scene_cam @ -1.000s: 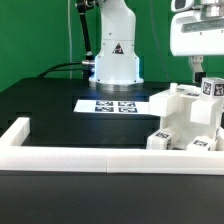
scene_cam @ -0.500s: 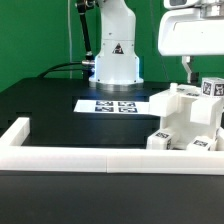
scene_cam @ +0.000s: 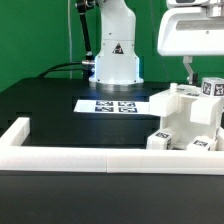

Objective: Assemble chair

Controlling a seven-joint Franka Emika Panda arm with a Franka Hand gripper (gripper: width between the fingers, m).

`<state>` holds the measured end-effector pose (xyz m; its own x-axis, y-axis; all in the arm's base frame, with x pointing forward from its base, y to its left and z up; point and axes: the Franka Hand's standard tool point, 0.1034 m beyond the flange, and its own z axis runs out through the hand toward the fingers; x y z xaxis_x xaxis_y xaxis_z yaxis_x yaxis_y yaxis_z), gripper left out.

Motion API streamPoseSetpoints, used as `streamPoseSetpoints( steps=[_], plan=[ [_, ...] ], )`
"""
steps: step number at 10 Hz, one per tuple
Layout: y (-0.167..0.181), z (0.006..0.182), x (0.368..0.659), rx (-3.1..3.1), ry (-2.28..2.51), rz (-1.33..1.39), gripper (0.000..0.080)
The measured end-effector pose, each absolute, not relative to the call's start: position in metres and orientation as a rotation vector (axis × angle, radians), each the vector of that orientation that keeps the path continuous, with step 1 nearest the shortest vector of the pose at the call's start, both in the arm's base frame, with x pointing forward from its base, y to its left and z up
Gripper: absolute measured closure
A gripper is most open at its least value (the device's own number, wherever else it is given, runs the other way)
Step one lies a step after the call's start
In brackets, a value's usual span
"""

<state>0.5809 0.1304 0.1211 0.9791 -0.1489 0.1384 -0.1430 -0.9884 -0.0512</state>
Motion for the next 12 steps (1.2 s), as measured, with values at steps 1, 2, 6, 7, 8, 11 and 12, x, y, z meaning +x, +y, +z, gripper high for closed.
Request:
streamPoseSetpoints(
  steps=[1,2,6,7,8,11,12],
  plan=[
    [0.1307,0.1211,0.5808,-3.091,0.170,-0.221,0.0151],
    [0.1294,0.1212,0.5811,-3.102,0.047,-0.222,0.0151],
    [0.1285,0.1209,0.5811,-3.101,0.068,-0.221,0.0515],
    [0.1284,0.1209,0.5810,-3.099,0.106,-0.220,0.0515],
    [0.1283,0.1208,0.5811,-3.097,0.122,-0.219,0.0515],
    [0.1265,0.1204,0.5811,-3.033,0.534,-0.207,0.0515],
    [0.1256,0.1204,0.5813,-3.006,0.651,-0.204,0.0515]
  ],
)
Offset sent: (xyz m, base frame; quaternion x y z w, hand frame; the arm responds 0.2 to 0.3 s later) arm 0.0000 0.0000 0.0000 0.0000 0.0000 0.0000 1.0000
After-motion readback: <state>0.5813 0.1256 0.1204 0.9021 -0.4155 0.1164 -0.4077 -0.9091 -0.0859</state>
